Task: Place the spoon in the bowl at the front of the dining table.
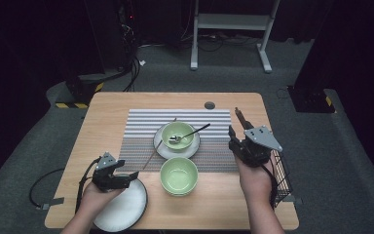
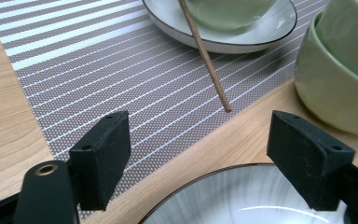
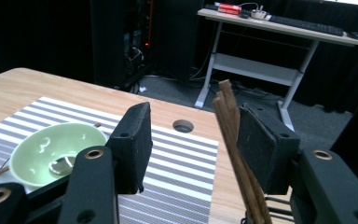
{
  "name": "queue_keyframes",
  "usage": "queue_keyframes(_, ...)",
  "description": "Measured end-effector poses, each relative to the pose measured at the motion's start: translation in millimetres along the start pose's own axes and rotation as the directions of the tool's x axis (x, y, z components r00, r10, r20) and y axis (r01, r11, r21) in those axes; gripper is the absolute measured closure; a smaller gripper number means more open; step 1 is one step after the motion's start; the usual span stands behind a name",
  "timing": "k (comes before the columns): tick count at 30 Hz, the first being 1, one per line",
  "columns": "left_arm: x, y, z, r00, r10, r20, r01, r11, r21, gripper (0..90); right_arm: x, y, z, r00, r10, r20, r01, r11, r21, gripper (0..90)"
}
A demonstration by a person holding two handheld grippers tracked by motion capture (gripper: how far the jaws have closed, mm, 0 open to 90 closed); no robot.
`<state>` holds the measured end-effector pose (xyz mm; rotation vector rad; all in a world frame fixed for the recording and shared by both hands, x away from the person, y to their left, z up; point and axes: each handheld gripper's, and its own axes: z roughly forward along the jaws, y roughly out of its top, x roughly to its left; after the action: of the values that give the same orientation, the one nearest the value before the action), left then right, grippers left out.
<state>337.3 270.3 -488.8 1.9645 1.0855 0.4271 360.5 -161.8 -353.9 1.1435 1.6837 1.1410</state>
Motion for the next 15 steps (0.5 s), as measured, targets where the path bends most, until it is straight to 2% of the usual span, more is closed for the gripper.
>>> queue_keyframes(6,-0.8,-1.5,-1.4,1.0000,0.002,0.007,-0.001,0.9999,-0.012,22.5,-6.4,1.3,7.7,0.9996,0.016,0.025,-0.016,1.000,-0.004,46.4)
queue_keyframes(15,-3.1,6.9,-7.3,0.9999,0.009,0.013,-0.008,0.9994,-0.034,23.0,-13.9,1.7,19.9,0.9980,0.028,0.057,-0.028,1.000,0.007,51.2)
